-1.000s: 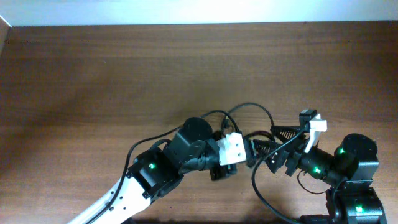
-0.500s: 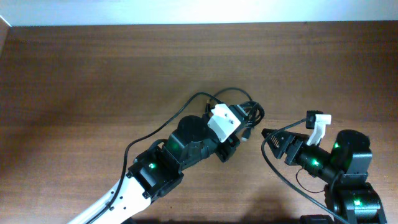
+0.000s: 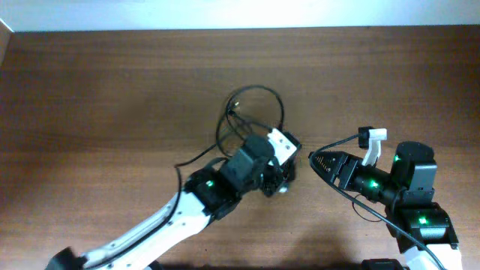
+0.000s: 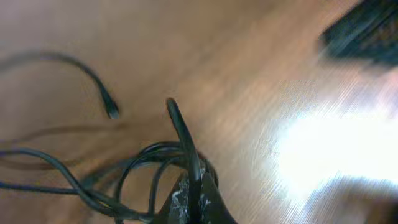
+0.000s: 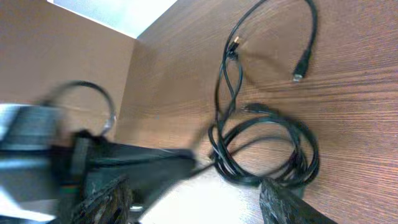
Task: Untangle cables
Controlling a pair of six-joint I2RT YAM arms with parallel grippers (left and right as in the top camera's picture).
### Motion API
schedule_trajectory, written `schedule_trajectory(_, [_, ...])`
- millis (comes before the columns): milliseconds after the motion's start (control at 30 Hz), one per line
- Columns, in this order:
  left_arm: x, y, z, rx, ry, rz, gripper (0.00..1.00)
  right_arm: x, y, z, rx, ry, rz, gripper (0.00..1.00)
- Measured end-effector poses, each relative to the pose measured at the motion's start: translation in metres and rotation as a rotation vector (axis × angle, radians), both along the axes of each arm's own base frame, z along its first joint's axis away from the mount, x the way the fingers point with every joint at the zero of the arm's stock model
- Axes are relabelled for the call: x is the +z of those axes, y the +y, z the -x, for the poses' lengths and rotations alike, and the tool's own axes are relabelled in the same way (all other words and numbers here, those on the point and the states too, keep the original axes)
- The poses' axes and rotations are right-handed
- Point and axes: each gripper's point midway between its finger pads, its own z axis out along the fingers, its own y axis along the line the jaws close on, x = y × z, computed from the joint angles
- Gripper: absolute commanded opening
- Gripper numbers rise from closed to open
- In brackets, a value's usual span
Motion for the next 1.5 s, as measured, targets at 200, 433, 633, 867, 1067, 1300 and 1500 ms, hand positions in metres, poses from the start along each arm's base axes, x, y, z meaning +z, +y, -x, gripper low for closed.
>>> schedule_trajectory(200, [-0.130, -0.002, 0.043, -0.117, 0.398, -0.206, 0.01, 0.000, 0.000, 0.000, 0.000, -0.001, 0.001, 0.65])
schedule_trajectory(433, [-0.156, 0.006, 0.053, -0.118, 0.475, -0.266, 0.27, 0.000, 0.000, 0.000, 0.002, -0.005, 0.004, 0.72])
schedule_trajectory(633, [-0.122, 0.004, 0.046, -0.104, 0.402, -0.212, 0.99, 0.000, 0.000, 0.000, 0.007, -0.014, 0.012, 0.98])
schedule_trajectory(867, [-0.100, 0.035, 0.024, 0.000, 0.235, -0.329, 0.99, 0.000, -0.001, 0.000, 0.006, -0.015, 0.015, 0.98])
schedule_trajectory(1067, [-0.101, 0.041, 0.019, -0.067, 0.161, -0.403, 0.99, 0.000, -0.001, 0.000, 0.005, -0.015, 0.014, 0.98])
schedule_trajectory(1300, [-0.125, 0.028, 0.017, -0.112, 0.180, -0.402, 0.71, 0.000, -0.001, 0.000, 0.005, -0.014, 0.014, 0.98])
schedule_trajectory(1500, [-0.136, 0.029, 0.018, -0.120, 0.201, -0.420, 0.65, 0.000, -0.001, 0.000, 0.005, -0.014, 0.014, 0.98])
